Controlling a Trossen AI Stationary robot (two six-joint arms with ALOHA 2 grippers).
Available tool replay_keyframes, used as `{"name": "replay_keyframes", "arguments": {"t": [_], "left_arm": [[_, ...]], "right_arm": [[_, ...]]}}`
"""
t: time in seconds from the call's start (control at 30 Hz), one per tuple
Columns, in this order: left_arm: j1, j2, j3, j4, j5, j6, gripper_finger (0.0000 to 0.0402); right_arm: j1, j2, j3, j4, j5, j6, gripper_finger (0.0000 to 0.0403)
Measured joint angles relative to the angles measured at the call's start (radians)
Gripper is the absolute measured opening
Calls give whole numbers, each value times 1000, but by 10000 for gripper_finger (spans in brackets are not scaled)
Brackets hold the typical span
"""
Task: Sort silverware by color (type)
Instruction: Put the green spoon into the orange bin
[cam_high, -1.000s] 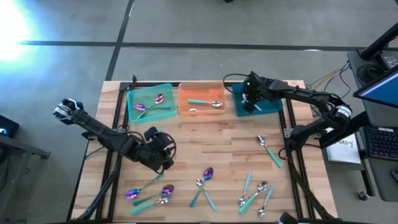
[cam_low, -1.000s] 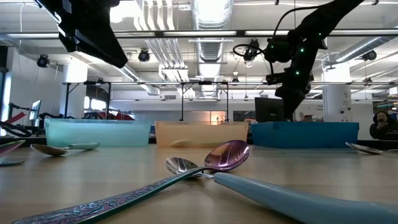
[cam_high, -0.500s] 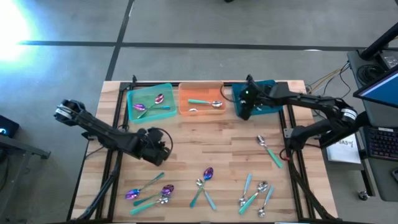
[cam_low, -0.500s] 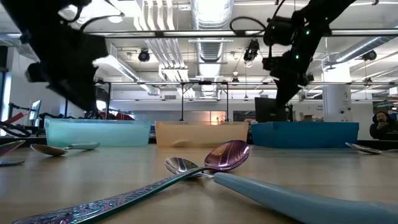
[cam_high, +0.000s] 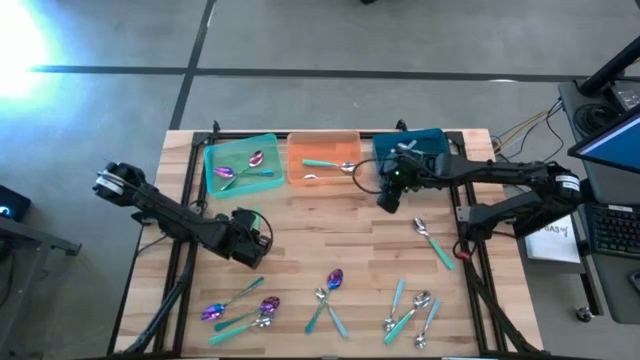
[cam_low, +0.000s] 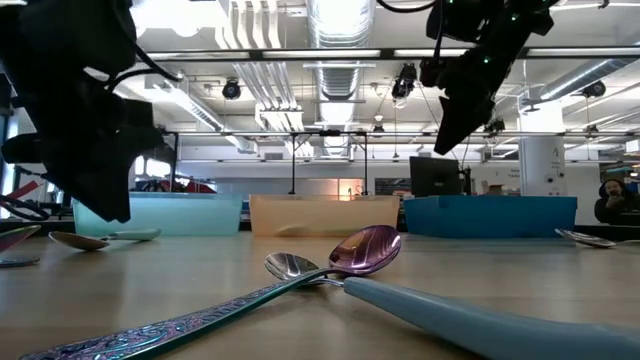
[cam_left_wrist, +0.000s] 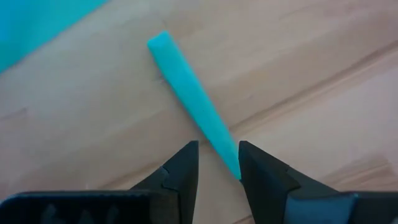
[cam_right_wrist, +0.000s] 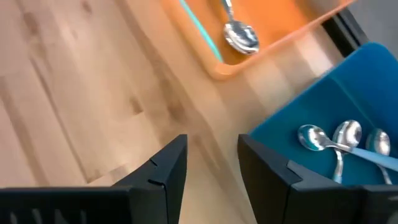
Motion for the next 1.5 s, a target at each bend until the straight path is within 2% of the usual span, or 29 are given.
{"name": "replay_keyframes", "arguments": {"t": [0.23, 0.47, 0.57, 0.73, 0.97, 1.27, 1.4, 1.5], "left_arm": [[0, 99, 26, 27, 16, -12, 114], [0, 196, 39, 28, 30, -90, 121], [0, 215, 44, 28, 35, -93, 103], [2, 195, 57, 27, 39, -52, 24], [2, 108, 52, 15, 40, 13, 24], [37, -61, 52, 56, -89, 210, 23], [113, -118, 52, 168, -111, 402, 23], [200, -140, 53, 313, -112, 598, 23]], "right_arm": [[34, 0, 0, 0, 0, 21, 137], [39, 0, 0, 0, 0, 26, 128], [42, 0, 0, 0, -1, 35, 123], [42, 0, 0, -2, -2, 51, 116], [42, 0, 0, -2, -2, 51, 104], [42, 0, 0, 1, -1, 51, 88], [42, 0, 0, 1, 0, 51, 82], [42, 0, 0, 6, 0, 47, 78]]}}
